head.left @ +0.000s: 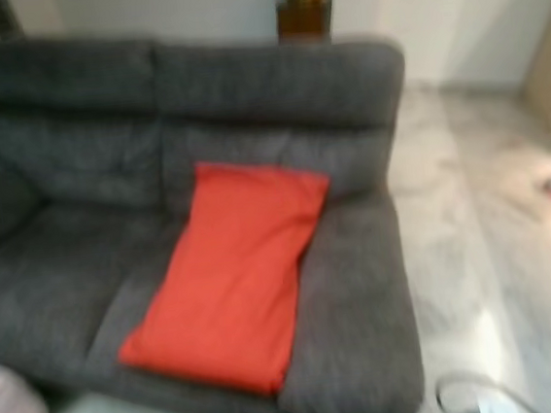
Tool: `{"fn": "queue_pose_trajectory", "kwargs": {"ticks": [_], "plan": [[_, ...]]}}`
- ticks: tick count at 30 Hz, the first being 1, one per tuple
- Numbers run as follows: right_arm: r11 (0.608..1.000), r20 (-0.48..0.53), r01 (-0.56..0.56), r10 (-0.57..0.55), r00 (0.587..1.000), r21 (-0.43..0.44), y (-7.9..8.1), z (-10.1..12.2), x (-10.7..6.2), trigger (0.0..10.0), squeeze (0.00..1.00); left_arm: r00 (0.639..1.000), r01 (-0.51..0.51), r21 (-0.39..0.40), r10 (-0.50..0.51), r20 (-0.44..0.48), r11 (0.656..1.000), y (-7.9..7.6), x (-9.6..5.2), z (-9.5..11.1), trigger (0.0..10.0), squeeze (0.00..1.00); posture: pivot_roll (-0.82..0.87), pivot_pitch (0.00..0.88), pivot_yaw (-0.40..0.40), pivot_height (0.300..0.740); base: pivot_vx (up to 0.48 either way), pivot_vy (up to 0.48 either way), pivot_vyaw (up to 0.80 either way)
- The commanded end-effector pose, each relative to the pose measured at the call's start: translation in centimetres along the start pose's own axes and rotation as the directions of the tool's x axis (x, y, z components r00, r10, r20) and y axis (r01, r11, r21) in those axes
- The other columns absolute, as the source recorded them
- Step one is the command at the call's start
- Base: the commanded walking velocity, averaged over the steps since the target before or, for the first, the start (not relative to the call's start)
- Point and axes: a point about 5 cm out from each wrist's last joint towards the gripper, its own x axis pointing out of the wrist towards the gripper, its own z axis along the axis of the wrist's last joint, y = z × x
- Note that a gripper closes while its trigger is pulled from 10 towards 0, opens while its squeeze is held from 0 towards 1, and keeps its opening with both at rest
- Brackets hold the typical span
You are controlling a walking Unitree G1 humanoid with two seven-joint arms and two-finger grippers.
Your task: Move the pillow to the sofa from floor
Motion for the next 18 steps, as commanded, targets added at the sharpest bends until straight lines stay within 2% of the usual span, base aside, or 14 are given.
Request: {"fn": "queue_pose_trajectory", "kwargs": {"ticks": [1,7,18], "plan": [[1.0,0.01,0.011,-0.011,1.0,-0.001,-0.35,0.31,0.01,10.0,0.0,1.0,0.001,0.001,-0.001,0.015,1.0,-0.19,0.2,0.62,10.0,0.0,0.14,0.0,-0.093,0.74,0.0,0.0,0.0],[1.0,0.017,0.005,-0.005,1.0,-0.005,-0.18,0.74,0.01,10.0,0.0,1.0,0.007,-0.031,-0.007,0.005,1.0,-0.24,0.15,0.42,10.0,0.0,0.14,0.0,-0.095,0.74,0.0,0.0,0.0],[1.0,0.025,0.0,0.0,1.0,-0.007,-0.09,1.11,0.01,10.0,0.0,1.0,0.01,-0.027,-0.01,0.014,1.0,0.05,0.27,0.71,10.0,0.0,0.13,0.0,-0.091,0.74,0.0,0.0,0.0]]}}
